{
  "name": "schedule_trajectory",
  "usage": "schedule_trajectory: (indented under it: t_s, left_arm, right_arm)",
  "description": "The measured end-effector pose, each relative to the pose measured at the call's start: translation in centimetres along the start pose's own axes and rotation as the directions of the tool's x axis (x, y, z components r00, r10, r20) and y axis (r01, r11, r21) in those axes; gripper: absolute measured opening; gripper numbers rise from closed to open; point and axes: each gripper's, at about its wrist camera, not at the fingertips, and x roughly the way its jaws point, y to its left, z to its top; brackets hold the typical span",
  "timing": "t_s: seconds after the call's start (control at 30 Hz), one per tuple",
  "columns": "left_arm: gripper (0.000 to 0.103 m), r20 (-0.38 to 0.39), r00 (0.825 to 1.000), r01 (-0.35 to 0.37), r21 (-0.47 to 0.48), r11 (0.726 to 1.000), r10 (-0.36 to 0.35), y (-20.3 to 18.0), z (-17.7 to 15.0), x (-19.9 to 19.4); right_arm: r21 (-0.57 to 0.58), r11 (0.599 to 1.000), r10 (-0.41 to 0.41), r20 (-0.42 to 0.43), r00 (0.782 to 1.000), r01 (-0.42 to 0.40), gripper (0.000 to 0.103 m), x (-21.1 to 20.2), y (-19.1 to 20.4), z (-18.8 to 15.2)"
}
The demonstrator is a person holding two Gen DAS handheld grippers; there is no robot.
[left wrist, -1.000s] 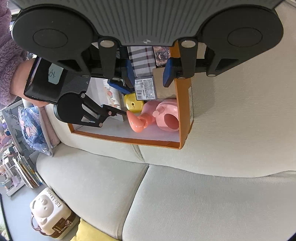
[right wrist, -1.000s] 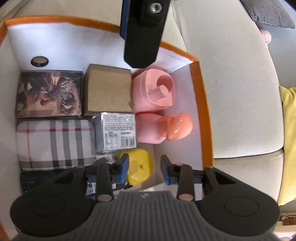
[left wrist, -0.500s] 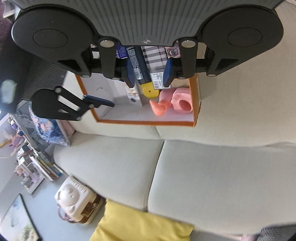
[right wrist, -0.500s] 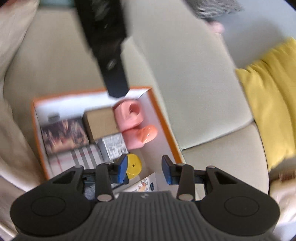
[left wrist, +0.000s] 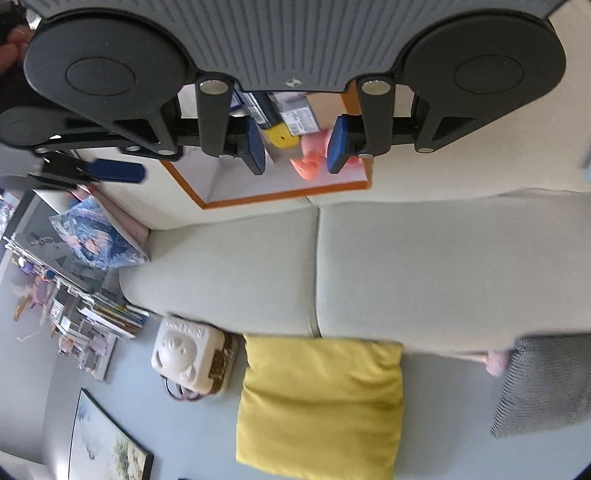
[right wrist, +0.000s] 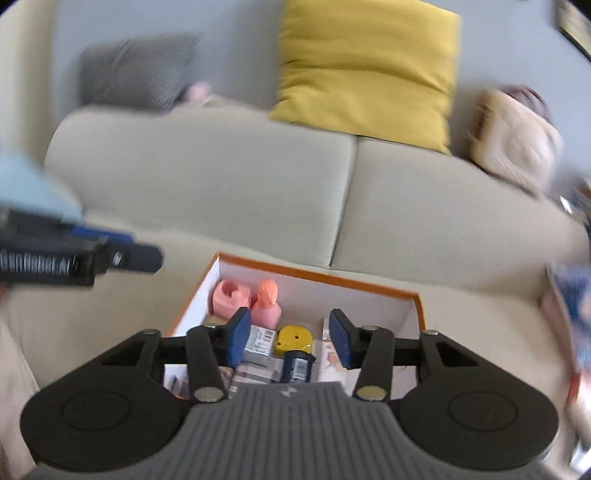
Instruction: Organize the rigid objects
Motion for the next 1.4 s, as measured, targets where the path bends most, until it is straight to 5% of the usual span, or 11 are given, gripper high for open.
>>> schedule_trajectory:
  t_s: [0.1, 0.27, 0.43, 0.8, 1.4]
  left_arm:
    - [0.050, 0.035, 0.999, -0.034, -0.025, 0.999, 0.035, 0.0, -0.9, -0.8]
    - [0.086, 0.120, 0.990, -0.073, -0.028, 0.997, 0.076, 0.0, -2.8, -1.6]
    - [0.096, 0.138, 0.981, -0.127, -0.054, 0.991, 0.133, 0.2, -4.9, -1.3]
    - [0.103, 0.046, 0.980, -0.193, -0.049, 0.980, 0.195, -0.1, -7.8, 0.2]
    - [0.103, -0.069, 0.965, -0.258, -0.053, 0.965, 0.254, 1.0, -9.7, 1.5]
  right_arm:
    - [0.141, 0.990, -0.013, 0.041, 0.999, 0.007, 0.064, -1.7, -0.1, -0.8]
    - [0.192, 0.979, -0.089, 0.110, 0.990, 0.067, 0.077, -3.6, 1.6, -3.2]
    - [0.245, 0.960, -0.165, 0.122, 0.979, 0.132, 0.085, -3.5, 2.9, -5.7]
    - [0.225, 0.941, -0.274, 0.060, 0.960, 0.255, 0.096, -2.0, 4.7, -9.1]
    - [0.263, 0.934, -0.246, -0.023, 0.969, 0.243, 0.096, -0.3, 3.1, -10.7]
